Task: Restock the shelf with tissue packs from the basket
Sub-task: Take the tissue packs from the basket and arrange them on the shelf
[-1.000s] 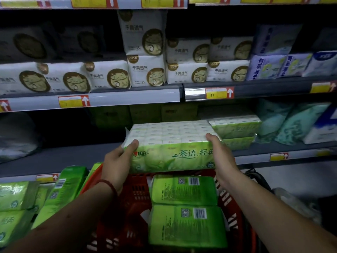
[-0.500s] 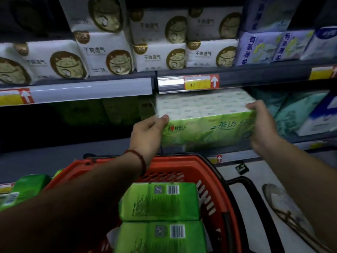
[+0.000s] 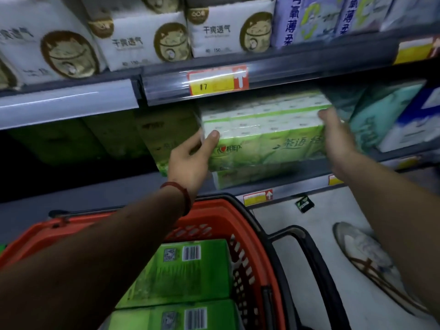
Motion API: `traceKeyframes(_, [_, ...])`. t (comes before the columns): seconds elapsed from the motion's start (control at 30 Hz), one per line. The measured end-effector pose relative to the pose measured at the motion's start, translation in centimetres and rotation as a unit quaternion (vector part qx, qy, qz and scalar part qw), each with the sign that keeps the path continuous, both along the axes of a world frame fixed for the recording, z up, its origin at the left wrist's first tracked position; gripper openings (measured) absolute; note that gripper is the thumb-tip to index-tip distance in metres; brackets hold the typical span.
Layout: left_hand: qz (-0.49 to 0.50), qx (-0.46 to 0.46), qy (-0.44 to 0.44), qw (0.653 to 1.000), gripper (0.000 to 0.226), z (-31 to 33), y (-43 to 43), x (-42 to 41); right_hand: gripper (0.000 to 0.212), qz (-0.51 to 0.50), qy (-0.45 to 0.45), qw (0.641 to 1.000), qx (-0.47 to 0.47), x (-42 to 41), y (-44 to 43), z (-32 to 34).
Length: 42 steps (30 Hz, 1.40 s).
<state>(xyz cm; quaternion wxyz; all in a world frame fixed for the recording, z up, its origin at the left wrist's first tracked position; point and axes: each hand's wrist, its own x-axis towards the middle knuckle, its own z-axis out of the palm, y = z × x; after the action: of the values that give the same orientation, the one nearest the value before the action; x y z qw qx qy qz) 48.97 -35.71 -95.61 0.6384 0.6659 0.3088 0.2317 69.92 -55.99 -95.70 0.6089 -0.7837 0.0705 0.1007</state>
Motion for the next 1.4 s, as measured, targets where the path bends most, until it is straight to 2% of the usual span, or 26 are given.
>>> traceKeyframes(0.07, [-0.010,-0.034,-0.021,0.999,0.080,-0.1,0.2,0.4,0.097,0.004,-0.014,0.997,-0.069,0.2,-0.1,0.6])
traceKeyframes(0.13, [-0.008,-0.064,-0.036,0.997,0.095,0.2,0.5,1.2,0.095,0.012,-0.018,0.996,-0.090,0.4,0.2,1.4])
traceKeyframes(0.2, [0.004,-0.072,-0.034,0.997,0.104,0.6,0.7,2.2,0.088,0.011,-0.013,0.999,-0.048,0.5,1.0,2.2])
traceKeyframes(0.3, [0.012,-0.074,-0.039,0.996,0.107,0.8,1.1,3.4,0.097,-0.021,-0.012,0.999,0.024,2.3,1.6,1.3])
traceKeyframes(0.37, [0.005,-0.069,-0.042,0.997,0.096,1.0,1.2,3.9,0.095,-0.033,-0.032,0.997,0.053,3.6,1.8,0.3])
traceKeyframes(0.4, [0.000,-0.065,-0.041,0.997,0.083,1.0,1.2,4.0,0.089,-0.038,-0.036,0.997,0.057,3.1,2.1,0.8])
traceKeyframes(0.5, [-0.011,-0.064,-0.033,0.997,0.039,1.1,1.3,4.4,0.046,-0.037,-0.028,0.993,0.107,1.9,2.9,1.9])
traceKeyframes(0.6, [-0.006,-0.057,-0.030,0.998,0.031,1.2,1.3,5.0,0.029,-0.030,-0.027,0.990,0.134,2.6,3.1,1.5])
traceKeyframes(0.67, [0.008,-0.068,-0.026,0.997,0.040,1.6,1.4,5.3,0.036,-0.010,-0.022,0.987,0.157,2.9,3.2,1.1])
traceKeyframes(0.77, [0.034,-0.109,-0.024,0.993,0.051,2.5,1.5,6.1,0.026,0.006,-0.029,0.987,0.155,2.6,3.6,1.1])
traceKeyframes(0.8, [0.042,-0.126,-0.026,0.991,0.051,2.7,1.7,6.3,0.033,0.004,-0.035,0.987,0.159,2.6,3.8,1.0])
traceKeyframes(0.87, [0.051,-0.140,-0.019,0.989,0.046,3.1,1.9,6.5,0.061,0.001,-0.043,0.987,0.156,2.7,4.0,0.5])
traceKeyframes(0.93, [0.042,-0.142,-0.016,0.989,0.041,3.0,2.2,6.6,0.075,0.000,-0.053,0.988,0.144,3.0,3.9,0.1])
traceKeyframes(1.07, [0.018,-0.144,-0.013,0.989,0.046,2.8,2.7,6.0,0.052,-0.016,-0.065,0.992,0.108,2.7,4.1,-0.5])
traceKeyframes(1.13, [0.011,-0.121,0.012,0.993,0.048,3.0,2.8,5.5,0.063,-0.019,-0.083,0.996,0.035,2.1,4.3,-0.4])
traceKeyframes(1.2, [0.002,-0.034,0.065,0.997,0.055,3.2,2.8,4.5,0.075,0.004,-0.100,0.993,-0.056,0.1,4.4,0.8])
traceKeyframes(1.27, [-0.020,0.077,0.116,0.990,0.066,3.5,2.9,3.1,0.076,0.051,-0.128,0.982,-0.126,-2.3,4.5,1.6])
traceKeyframes(1.4, [-0.072,0.142,0.127,0.979,0.063,4.4,2.9,-0.7,0.076,0.165,-0.176,0.955,-0.174,-7.5,4.3,2.7])
